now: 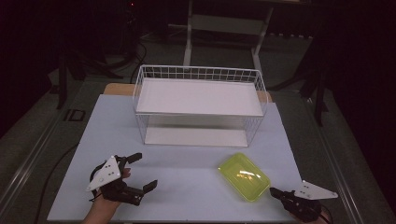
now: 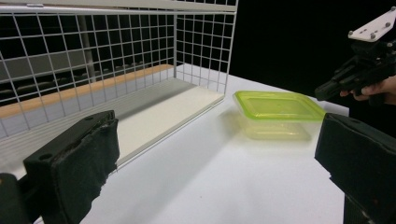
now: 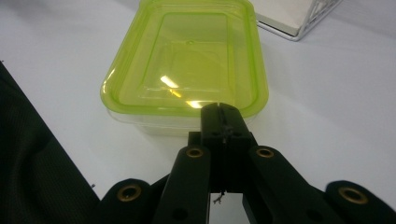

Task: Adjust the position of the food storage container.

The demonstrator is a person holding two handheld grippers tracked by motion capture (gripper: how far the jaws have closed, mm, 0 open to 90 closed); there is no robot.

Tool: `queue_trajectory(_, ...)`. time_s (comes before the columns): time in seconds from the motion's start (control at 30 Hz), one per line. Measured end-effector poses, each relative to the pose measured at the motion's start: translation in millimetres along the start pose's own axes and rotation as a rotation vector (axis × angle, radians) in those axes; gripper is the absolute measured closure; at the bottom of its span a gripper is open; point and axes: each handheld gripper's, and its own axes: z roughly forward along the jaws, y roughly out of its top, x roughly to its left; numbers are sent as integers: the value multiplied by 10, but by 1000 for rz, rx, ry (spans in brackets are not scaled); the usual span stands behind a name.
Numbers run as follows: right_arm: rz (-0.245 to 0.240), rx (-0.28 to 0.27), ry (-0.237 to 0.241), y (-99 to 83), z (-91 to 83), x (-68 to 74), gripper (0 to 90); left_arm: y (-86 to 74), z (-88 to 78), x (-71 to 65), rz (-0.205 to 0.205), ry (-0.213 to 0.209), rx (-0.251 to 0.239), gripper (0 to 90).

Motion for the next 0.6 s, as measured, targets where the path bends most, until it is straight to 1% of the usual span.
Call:
queue_trajectory(0.07,-2,4,-4,-2,37,-17,899,-2,-1,0,-4,2,-1,4)
queue_trajectory(0.1,-5,20,-9,0,59,-27,900,-2,-2,0,-4,1,-1,4)
queue_trajectory(0.13,1,18,-8,0,93,-49,900,-2,-3,-2,-4,1,-1,4)
queue_trajectory(0.27,2,18,-19,23,125,-86,900,-5,-1,-3,-2,0,1,4)
queue_trajectory(0.43,4,17,-21,95,217,-146,900,-10,14,-10,-2,-3,7,4)
queue_trajectory(0.47,3,13,-18,130,263,-172,900,-11,16,-11,0,-5,8,4)
queue_trajectory(0.5,3,13,-18,130,263,-172,900,-13,18,-13,-1,-6,7,4)
queue_trajectory(0.6,-10,12,-19,184,339,-195,900,-16,21,-19,1,-8,12,4)
